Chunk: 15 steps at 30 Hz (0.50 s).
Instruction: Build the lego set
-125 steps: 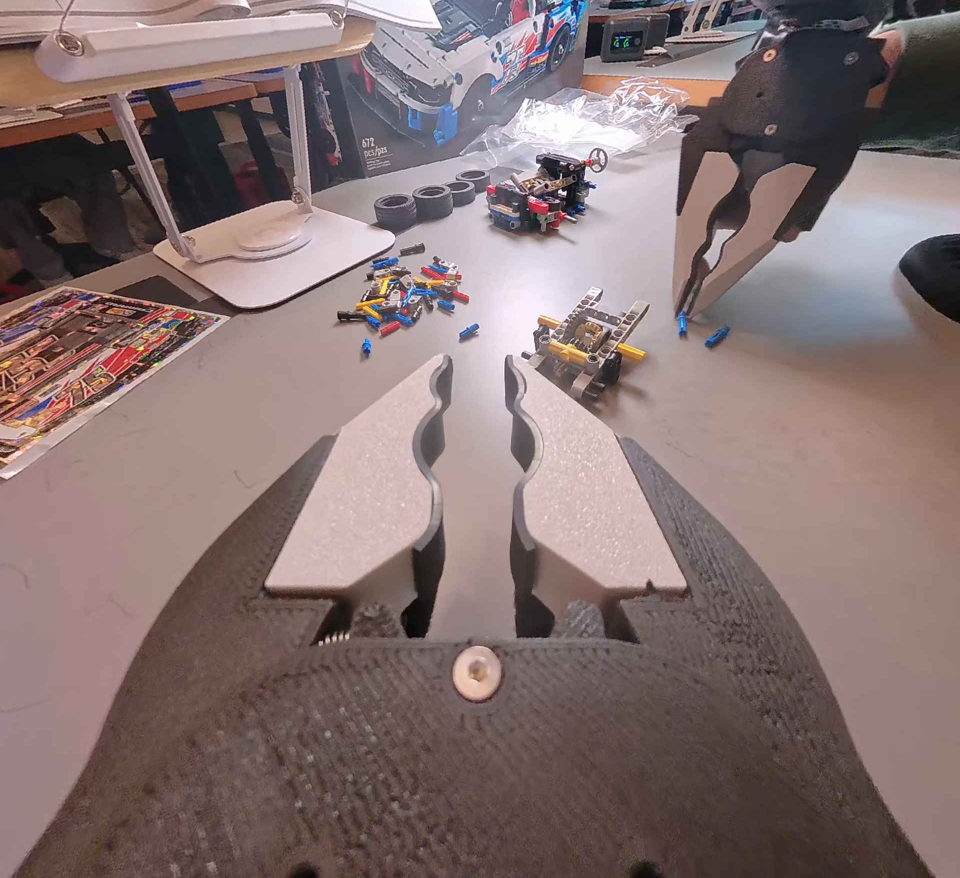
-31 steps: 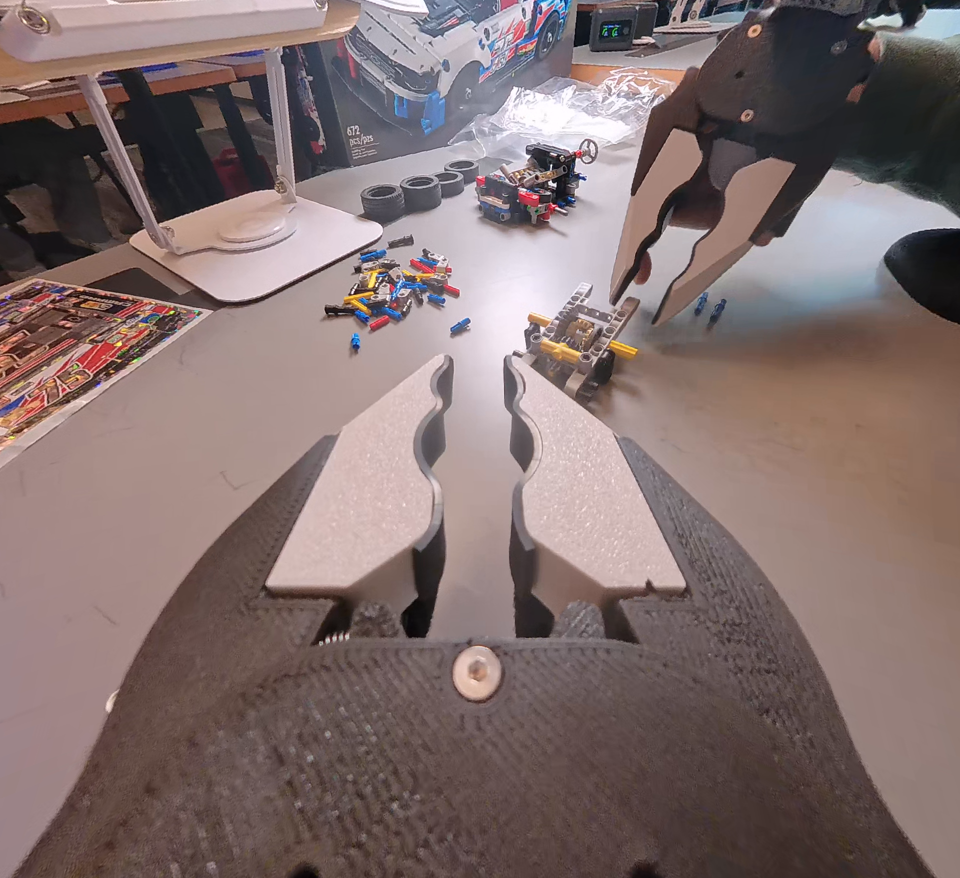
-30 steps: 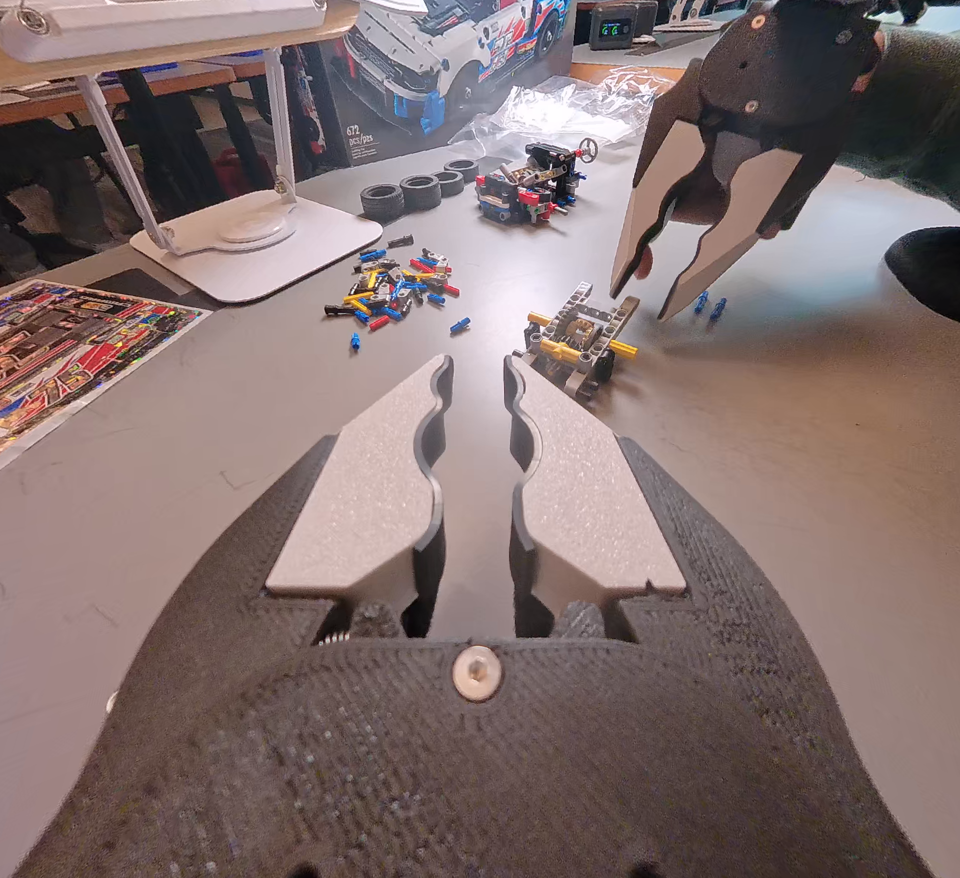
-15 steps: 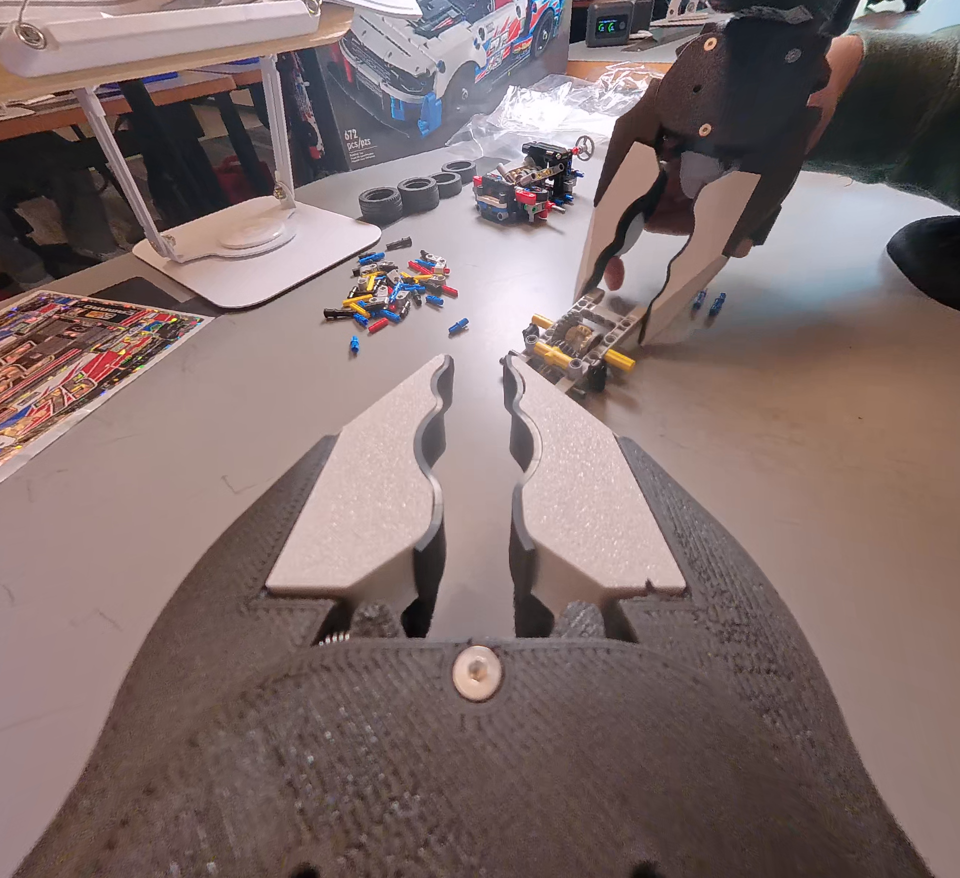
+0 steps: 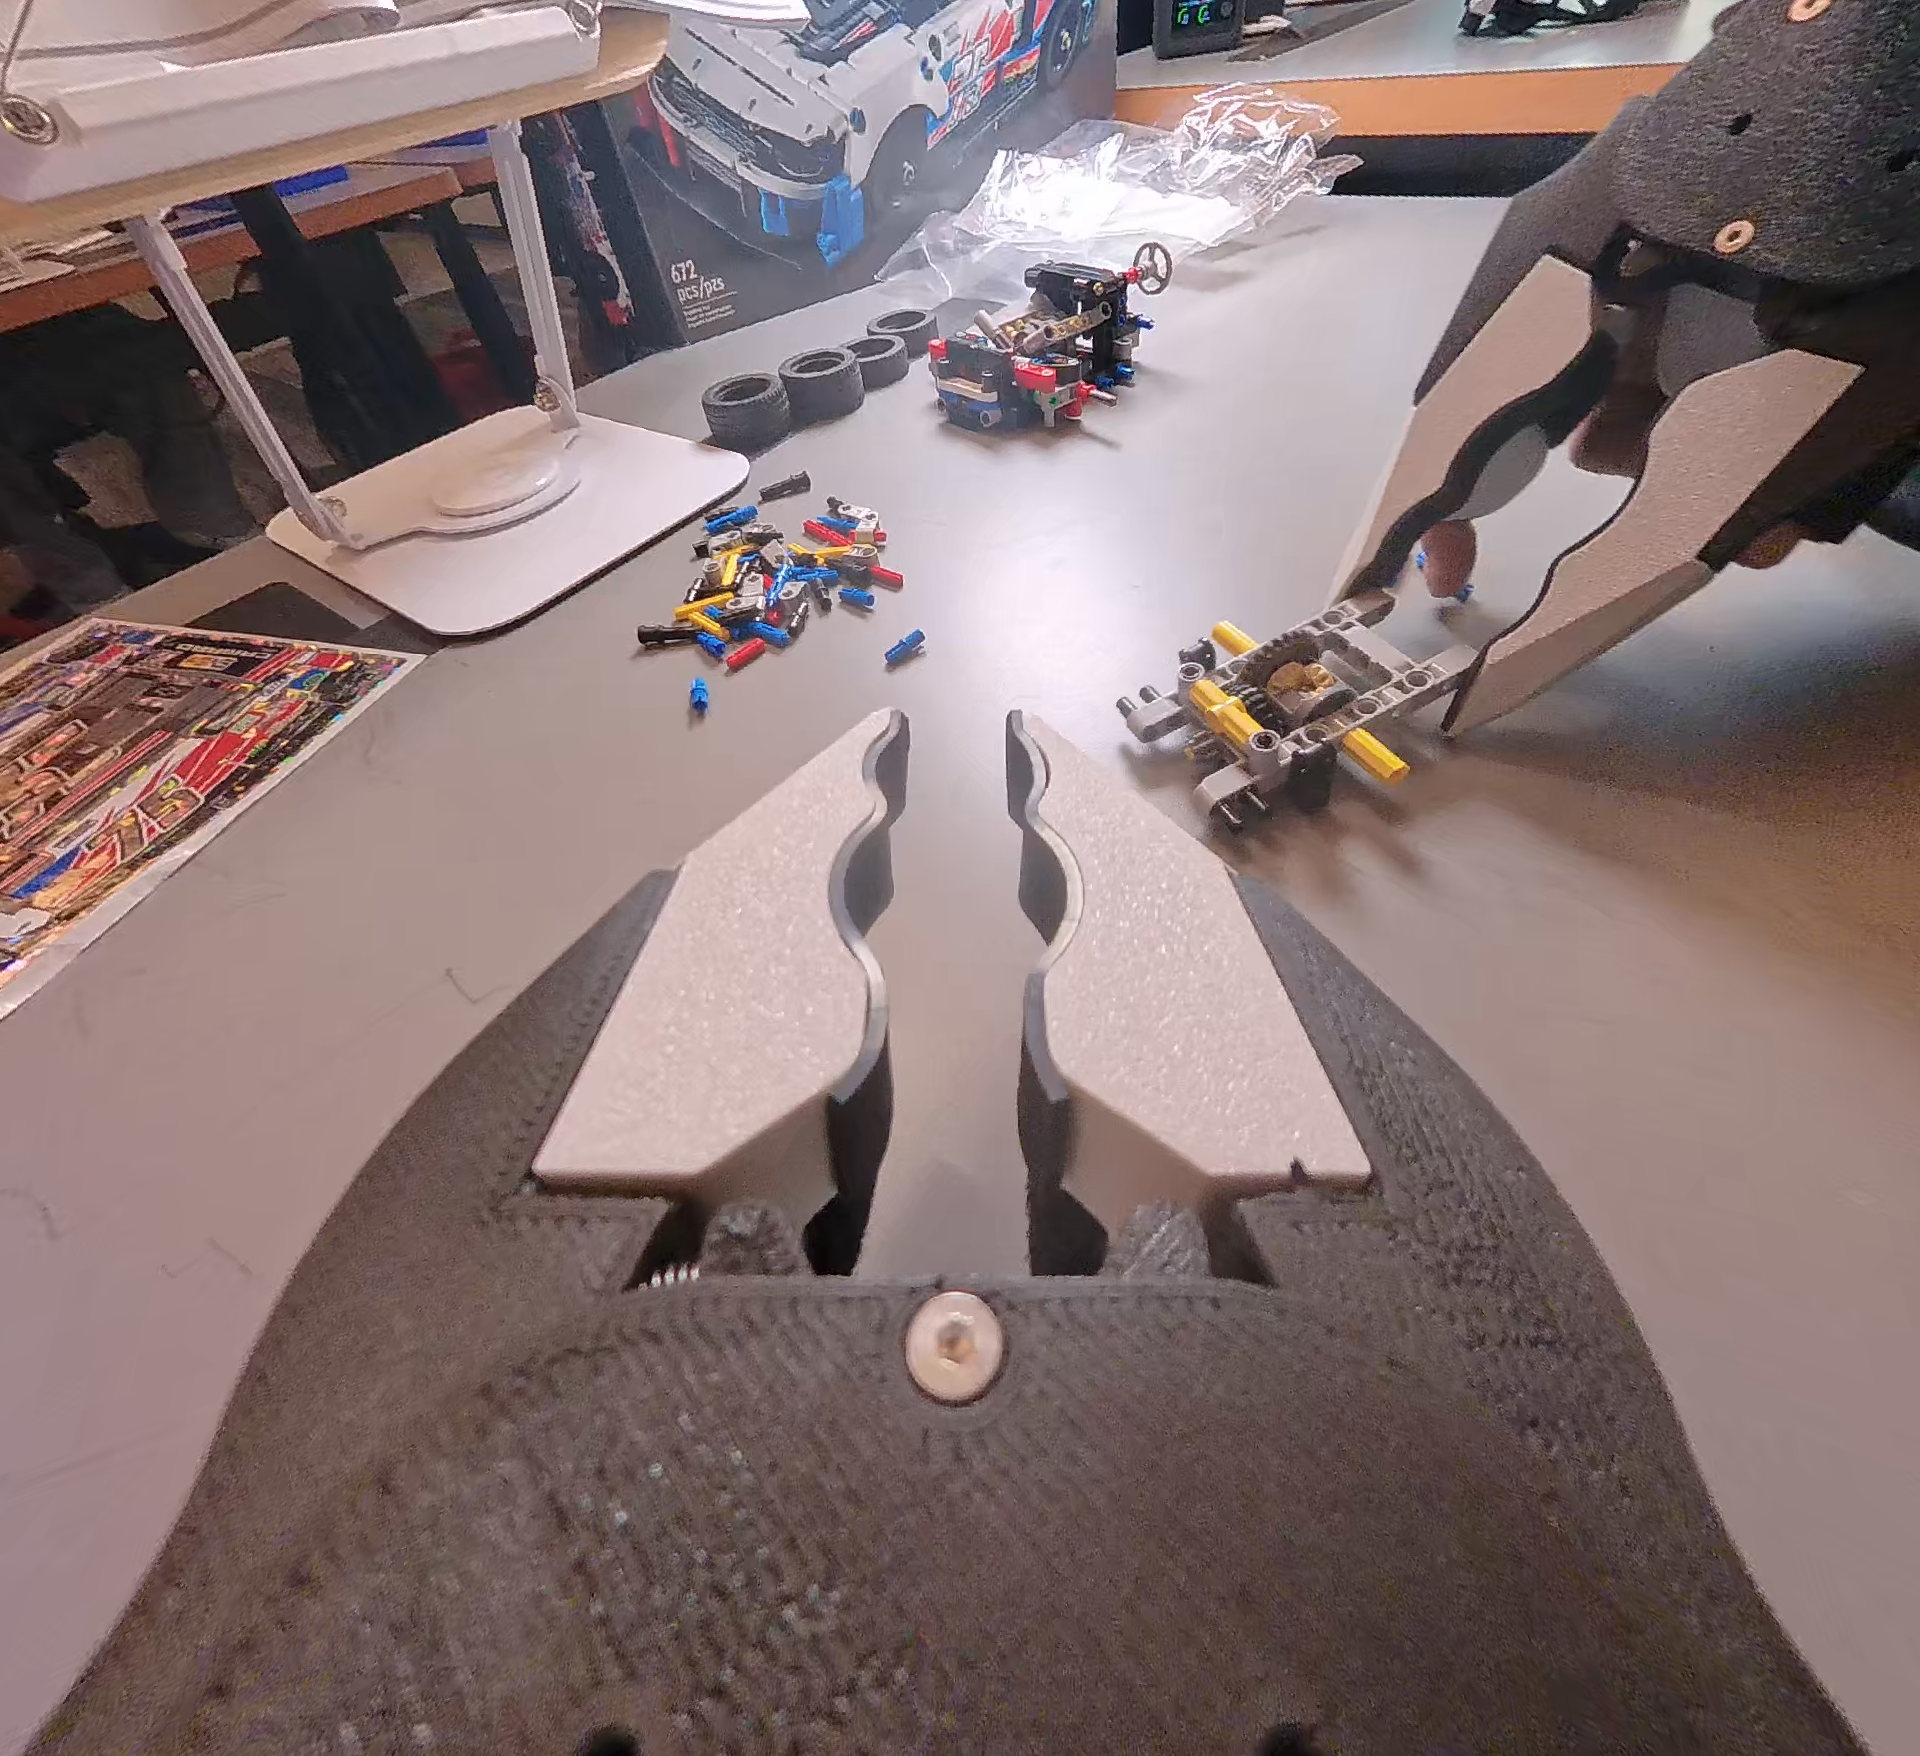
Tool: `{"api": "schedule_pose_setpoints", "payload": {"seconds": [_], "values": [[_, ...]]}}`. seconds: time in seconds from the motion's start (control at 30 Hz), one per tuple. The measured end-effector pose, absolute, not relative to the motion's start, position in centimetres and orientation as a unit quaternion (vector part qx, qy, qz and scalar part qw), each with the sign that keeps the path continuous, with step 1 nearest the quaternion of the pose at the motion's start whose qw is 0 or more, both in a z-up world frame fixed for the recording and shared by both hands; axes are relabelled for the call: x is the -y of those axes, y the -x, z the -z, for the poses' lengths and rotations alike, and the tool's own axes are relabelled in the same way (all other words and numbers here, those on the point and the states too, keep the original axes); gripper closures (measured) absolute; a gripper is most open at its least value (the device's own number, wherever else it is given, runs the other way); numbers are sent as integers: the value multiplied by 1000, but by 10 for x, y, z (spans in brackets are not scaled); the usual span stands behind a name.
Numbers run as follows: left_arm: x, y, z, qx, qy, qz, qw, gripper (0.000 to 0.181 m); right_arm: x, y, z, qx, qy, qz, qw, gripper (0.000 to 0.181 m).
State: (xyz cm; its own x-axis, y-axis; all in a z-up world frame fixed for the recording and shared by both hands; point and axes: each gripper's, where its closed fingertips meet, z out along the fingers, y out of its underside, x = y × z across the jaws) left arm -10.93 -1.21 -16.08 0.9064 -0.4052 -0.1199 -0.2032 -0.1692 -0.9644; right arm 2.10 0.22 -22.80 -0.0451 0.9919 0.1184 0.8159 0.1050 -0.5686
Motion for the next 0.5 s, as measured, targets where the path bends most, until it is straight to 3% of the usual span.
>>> {"api": "schedule_pose_setpoints", "payload": {"seconds": [0.03, 0.5], "values": [[12, 109, 161, -200, 760, 81, 613, 165, -2, -23, 228, 693, 653, -174, 253, 137], [13, 106, 162, -213, 759, 70, 612, 165, 27, -33, 207, 697, 631, -241, 241, 128]]}}
